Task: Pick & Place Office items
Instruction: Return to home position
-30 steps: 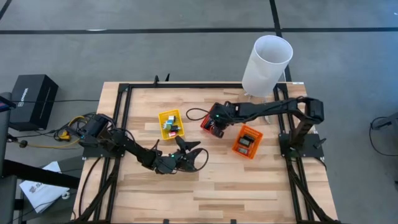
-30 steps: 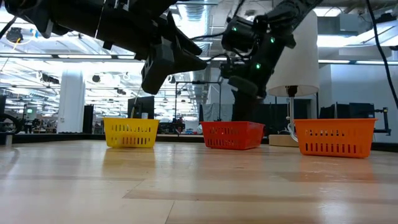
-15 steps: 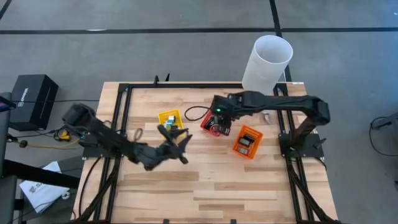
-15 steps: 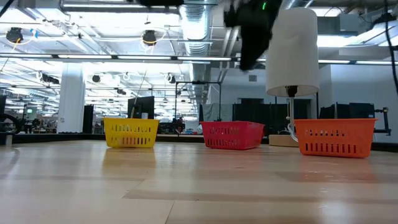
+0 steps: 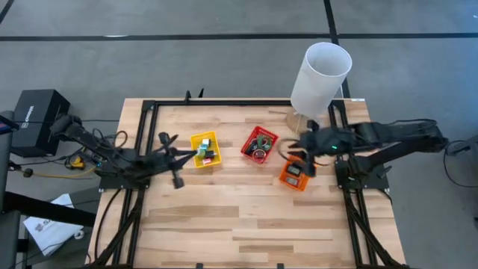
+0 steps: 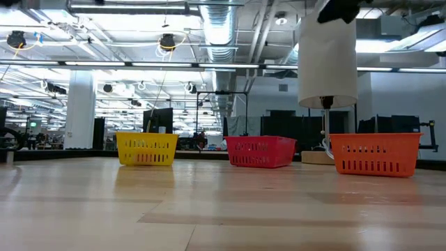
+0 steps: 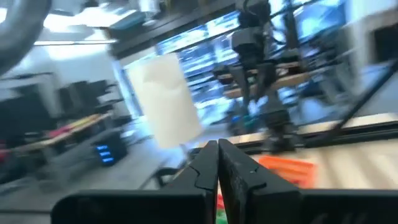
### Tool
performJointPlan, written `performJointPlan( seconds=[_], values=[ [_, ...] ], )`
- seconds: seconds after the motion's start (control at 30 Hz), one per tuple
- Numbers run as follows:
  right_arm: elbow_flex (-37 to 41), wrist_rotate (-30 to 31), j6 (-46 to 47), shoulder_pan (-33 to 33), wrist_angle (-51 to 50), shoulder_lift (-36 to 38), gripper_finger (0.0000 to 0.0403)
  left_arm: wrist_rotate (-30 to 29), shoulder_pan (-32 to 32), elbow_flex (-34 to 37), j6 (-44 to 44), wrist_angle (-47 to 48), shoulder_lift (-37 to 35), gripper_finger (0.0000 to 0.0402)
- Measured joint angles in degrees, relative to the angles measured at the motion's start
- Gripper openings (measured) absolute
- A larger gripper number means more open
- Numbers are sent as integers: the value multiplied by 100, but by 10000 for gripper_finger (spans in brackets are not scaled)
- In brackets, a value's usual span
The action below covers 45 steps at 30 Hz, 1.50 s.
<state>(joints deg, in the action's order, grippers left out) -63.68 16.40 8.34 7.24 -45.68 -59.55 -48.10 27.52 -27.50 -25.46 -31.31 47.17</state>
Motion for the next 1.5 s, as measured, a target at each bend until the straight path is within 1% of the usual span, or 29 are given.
performJointPlan(
  seconds=[0.03, 0.1, 0.17, 0.2, 0.3, 0.37, 0.4, 0.47, 0.57, 0.63, 0.73, 0.9, 0.97, 1.03, 1.2, 1.33, 1.5],
  values=[
    [258, -4, -76, 96, 191, 238, 77, 161, -17, 242, 142, 33, -310, 4],
    [745, -148, -532, 288, 756, 679, 59, 270, -40, 684, 461, 35, -936, 2],
    [1261, -543, -1193, 491, 1311, 1096, 44, 395, -45, 1051, 740, 33, -1540, 1],
    [1513, -791, -1506, 577, 1833, 1287, 37, 559, -45, 1225, 796, 39, -1817, 1],
    [2316, -1451, -2353, 731, 3060, 1857, 18, 1394, -45, 1736, 756, 94, -2502, 1],
    [2778, -1724, -2710, 724, 3625, 2189, 7, 1917, -45, 2044, 612, 201, -2868, 1],
    [3032, -1803, -2792, 693, 3811, 2342, 4, 2079, -43, 2174, 510, 218, -3013, 1],
    [3447, -1974, -2814, 584, 4288, 2570, 2, 2157, -45, 2427, 498, 244, -3283, 1],
    [4000, -2266, -2732, 320, 4731, 2803, 4, 2152, -76, 2714, 654, 355, -3473, 0],
    [4271, -2439, -2589, 93, 4931, 2943, 4, 2178, -115, 2714, 850, 543, -3517, 0],
    [4522, -2834, -2407, -274, 5116, 3192, 1, 2208, -197, 2714, 873, 624, -3492, 0],
    [4754, -2874, -1863, -959, 4856, 3736, 1, 2206, -277, 2714, 787, 616, -3505, 0],
    [4970, -3077, -1689, -1123, 4779, 4033, 0, 2206, -275, 2714, 779, 599, -3509, 0],
    [5212, -3148, -1584, -1254, 4784, 4363, 1, 2208, -275, 2714, 781, 622, -3509, 0],
    [5835, -3116, -1097, -1359, 4926, 5298, 0, 2128, -275, 2714, 808, 639, -3507, 0],
    [6104, -3095, -1061, -1371, 4824, 5937, 0, 2068, -277, 2714, 675, 638, -3507, 4],
    [6287, -3001, -1128, -1370, 4819, 5904, 0, 2068, -275, 2714, 613, 638, -3505, 8]
  ],
)
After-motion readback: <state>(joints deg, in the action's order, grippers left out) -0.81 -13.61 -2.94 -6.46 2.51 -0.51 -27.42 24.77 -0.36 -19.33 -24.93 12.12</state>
